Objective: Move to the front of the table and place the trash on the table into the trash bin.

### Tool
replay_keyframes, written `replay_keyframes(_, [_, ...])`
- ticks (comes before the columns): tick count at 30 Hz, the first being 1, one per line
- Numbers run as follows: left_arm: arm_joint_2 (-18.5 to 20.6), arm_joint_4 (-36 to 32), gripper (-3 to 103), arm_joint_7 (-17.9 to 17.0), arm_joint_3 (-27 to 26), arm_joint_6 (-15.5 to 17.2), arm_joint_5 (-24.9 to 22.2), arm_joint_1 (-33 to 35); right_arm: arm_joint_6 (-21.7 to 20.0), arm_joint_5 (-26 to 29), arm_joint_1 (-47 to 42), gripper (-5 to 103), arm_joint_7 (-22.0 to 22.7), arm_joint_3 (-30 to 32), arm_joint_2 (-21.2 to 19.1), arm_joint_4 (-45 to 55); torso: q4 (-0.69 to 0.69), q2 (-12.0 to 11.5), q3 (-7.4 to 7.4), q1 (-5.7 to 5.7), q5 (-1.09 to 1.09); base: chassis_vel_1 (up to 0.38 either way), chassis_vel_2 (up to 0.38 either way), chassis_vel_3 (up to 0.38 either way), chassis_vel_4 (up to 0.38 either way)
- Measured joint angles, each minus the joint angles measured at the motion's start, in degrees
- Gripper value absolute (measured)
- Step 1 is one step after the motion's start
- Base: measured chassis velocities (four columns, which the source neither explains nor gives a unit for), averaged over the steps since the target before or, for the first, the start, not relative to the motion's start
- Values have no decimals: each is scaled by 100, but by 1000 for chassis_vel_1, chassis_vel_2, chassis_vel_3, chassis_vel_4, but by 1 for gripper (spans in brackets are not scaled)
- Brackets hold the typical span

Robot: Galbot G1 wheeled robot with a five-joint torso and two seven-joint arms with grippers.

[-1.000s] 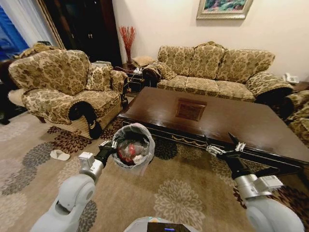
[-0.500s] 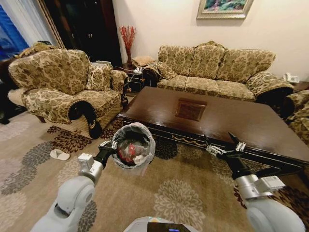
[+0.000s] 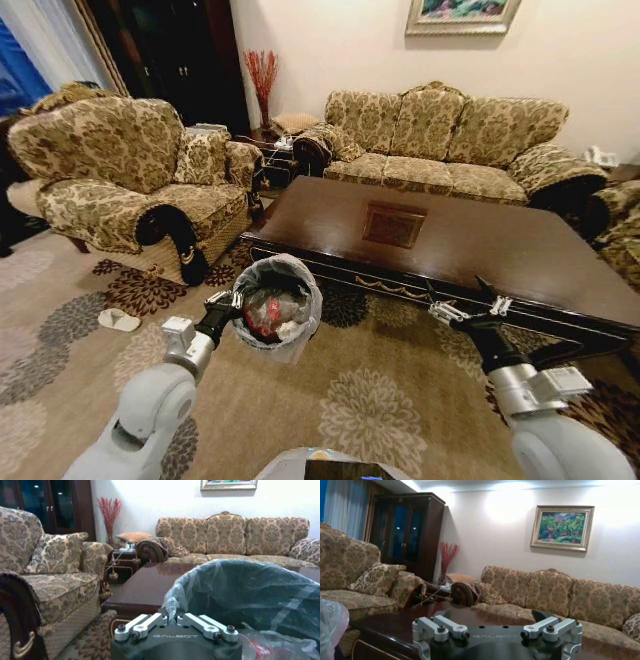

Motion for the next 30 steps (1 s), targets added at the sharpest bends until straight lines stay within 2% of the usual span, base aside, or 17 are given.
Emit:
replay_keyframes(10, [-11,20,4,53,37,-13,57,1,84,-92,-34,100,-9,-2,58,1,0,-229,-141,-89,-1,148,152,-168,-160])
replay_keyframes(22, [-51,19,4,63,87,-30,139,48,155,-117,-59,100,-10,13,68,-11,0,-503,-308,-196,2,250,266,-327,-331])
replay_keyframes(25, [-56,15,4,51,71,-38,131,68,277,51,-62,100,-10,2,68,-11,-2,-599,-367,-232,-4,242,229,-338,-328])
replay_keyframes(30, [-56,12,4,46,63,-41,130,70,292,86,-63,100,-9,-1,67,-10,1,-626,-386,-243,-5,145,143,-152,-170])
